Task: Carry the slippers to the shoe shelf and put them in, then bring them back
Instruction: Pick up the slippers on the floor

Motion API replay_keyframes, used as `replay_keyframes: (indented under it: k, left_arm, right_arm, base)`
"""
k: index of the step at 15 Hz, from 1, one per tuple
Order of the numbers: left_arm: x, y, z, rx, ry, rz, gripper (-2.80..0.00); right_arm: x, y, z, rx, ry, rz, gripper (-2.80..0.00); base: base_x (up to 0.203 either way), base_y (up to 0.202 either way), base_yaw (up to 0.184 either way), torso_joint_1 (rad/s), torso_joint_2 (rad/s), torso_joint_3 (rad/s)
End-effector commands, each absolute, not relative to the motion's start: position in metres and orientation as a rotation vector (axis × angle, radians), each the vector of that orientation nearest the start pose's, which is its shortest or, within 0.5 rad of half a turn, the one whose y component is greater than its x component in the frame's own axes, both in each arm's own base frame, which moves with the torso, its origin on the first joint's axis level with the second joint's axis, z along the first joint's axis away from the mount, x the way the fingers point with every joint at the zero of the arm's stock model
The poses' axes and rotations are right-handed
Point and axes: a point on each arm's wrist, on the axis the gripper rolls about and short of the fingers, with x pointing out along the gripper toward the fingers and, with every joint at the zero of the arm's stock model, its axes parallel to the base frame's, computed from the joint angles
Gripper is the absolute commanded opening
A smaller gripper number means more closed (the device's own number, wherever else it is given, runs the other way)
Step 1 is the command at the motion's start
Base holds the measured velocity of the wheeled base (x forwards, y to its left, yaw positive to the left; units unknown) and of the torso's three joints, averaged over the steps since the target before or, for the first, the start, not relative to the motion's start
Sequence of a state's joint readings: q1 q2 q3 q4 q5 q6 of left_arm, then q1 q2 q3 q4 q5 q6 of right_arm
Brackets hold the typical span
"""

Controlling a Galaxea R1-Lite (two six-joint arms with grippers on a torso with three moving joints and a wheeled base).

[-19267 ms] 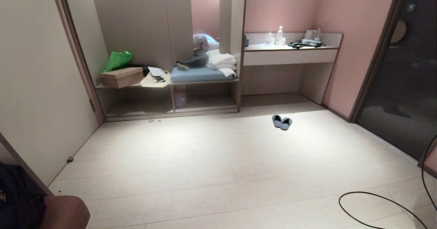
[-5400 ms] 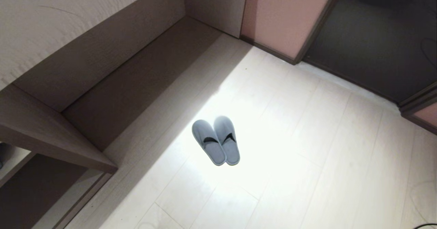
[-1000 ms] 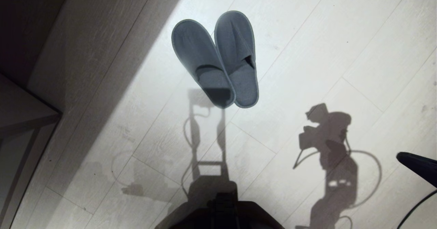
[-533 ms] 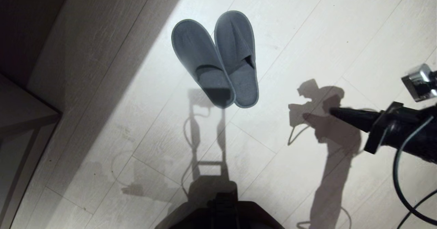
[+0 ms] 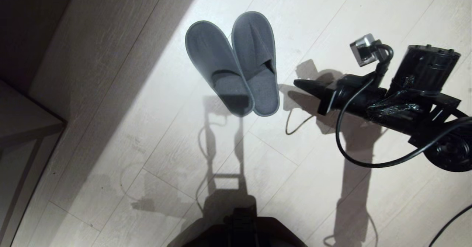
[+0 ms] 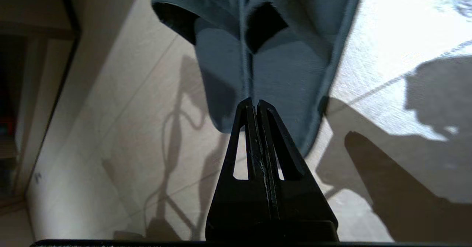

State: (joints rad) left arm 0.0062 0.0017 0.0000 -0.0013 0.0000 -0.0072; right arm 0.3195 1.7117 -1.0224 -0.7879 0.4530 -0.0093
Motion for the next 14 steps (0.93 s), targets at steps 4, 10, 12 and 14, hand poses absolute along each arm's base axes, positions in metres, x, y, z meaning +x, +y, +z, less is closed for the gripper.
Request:
replay_keyframes:
  k: [4, 10, 12, 14]
  left_arm:
    - [-0.023, 0.000, 0.076, -0.008, 0.000, 0.006, -2.80]
    - [-0.023, 0.000, 0.076, -0.008, 0.000, 0.006, -2.80]
    - [-0.023, 0.000, 0.076, -0.008, 0.000, 0.008, -2.80]
    - [-0.023, 0.000, 0.076, -0.008, 0.000, 0.006, -2.80]
  right_arm:
    - [0.326, 0.146, 0.251, 0.015, -0.110, 0.851, -2.80]
    - [0.355, 0.171, 0.237, 0.042, -0.088, 0.885, 0.00]
    - [0.358, 0.181, 0.238, 0.042, -0.103, 0.902, 0.00]
    - [0.358, 0.193, 0.240, 0.040, -0.118, 0.923, 0.00]
  base:
    - [0.000, 0.000, 0.000, 0.000, 0.00, 0.000]
    - [0.000, 0.000, 0.000, 0.000, 0.00, 0.000]
    - [0.000, 0.000, 0.000, 0.000, 0.00, 0.000]
    - [0.000, 0.000, 0.000, 0.000, 0.00, 0.000]
